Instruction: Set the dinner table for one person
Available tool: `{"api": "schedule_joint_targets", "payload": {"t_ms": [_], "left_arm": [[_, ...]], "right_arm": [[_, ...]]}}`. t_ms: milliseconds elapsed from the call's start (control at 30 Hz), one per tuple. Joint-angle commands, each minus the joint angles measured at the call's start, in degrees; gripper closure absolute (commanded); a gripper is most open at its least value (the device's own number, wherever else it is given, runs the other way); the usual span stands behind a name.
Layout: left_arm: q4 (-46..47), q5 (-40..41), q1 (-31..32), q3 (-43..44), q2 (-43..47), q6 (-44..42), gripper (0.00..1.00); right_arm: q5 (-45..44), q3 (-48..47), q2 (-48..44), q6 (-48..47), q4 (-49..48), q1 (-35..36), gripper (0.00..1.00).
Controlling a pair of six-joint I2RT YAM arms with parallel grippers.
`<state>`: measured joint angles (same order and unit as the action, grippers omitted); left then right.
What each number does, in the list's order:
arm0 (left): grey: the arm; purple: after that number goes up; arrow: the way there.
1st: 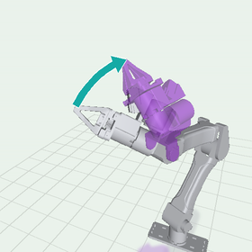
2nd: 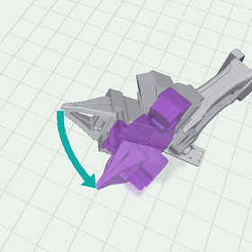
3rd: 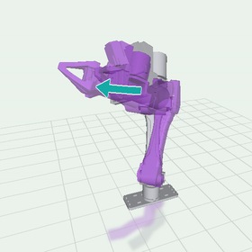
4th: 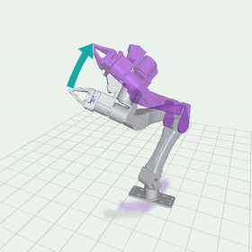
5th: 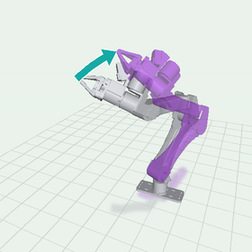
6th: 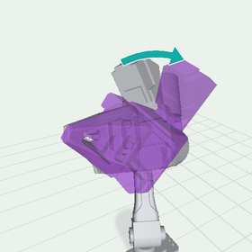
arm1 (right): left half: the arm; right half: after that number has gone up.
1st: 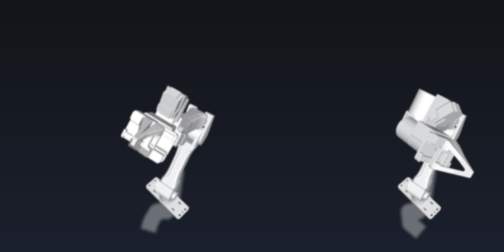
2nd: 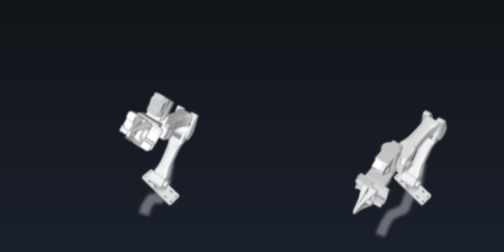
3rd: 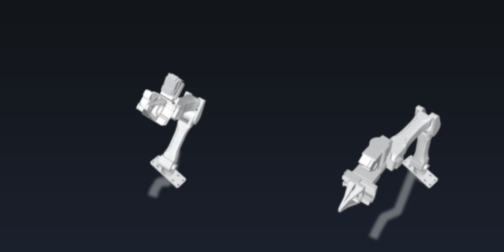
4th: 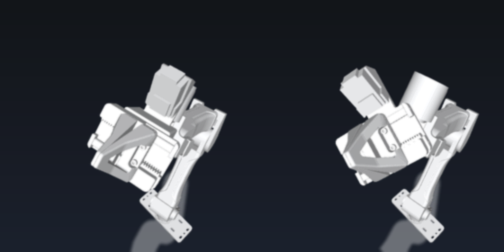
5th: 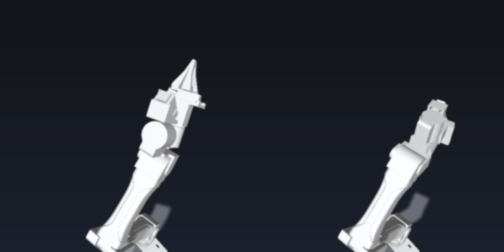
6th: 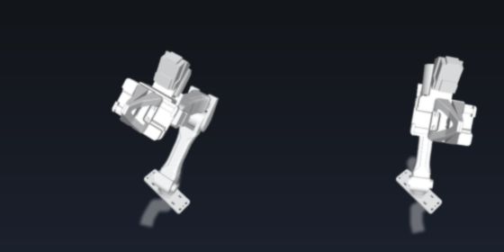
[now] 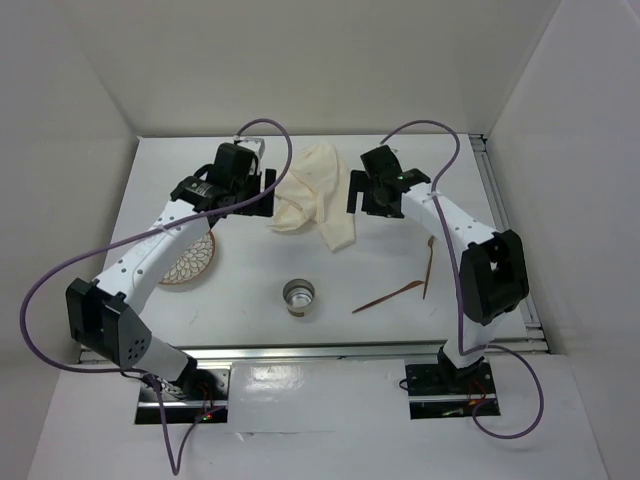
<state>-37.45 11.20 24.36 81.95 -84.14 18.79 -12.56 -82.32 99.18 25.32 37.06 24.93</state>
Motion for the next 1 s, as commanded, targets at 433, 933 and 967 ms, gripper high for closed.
{"api": "schedule_joint_targets", "payload": {"t_ms": [433,933,967], "left_arm": [[3.26,-0.49,3.76,-8.03,-1.46,-5.77,0.21],[13.53,8.93,10.80,0.66,-23.60,-9.55,0.10],[13.55,9.45,10.80,1.53,-24.66,-9.56,0.11]], "right_arm": [[-0.63,7.52,-6.09,-2.47,-3.75,6.36,0.00],[4.12,21.50,-18.92,4.64,-3.13,3.64,0.00],[4.12,21.50,-18.93,4.65,-3.13,3.64,0.00]]}}
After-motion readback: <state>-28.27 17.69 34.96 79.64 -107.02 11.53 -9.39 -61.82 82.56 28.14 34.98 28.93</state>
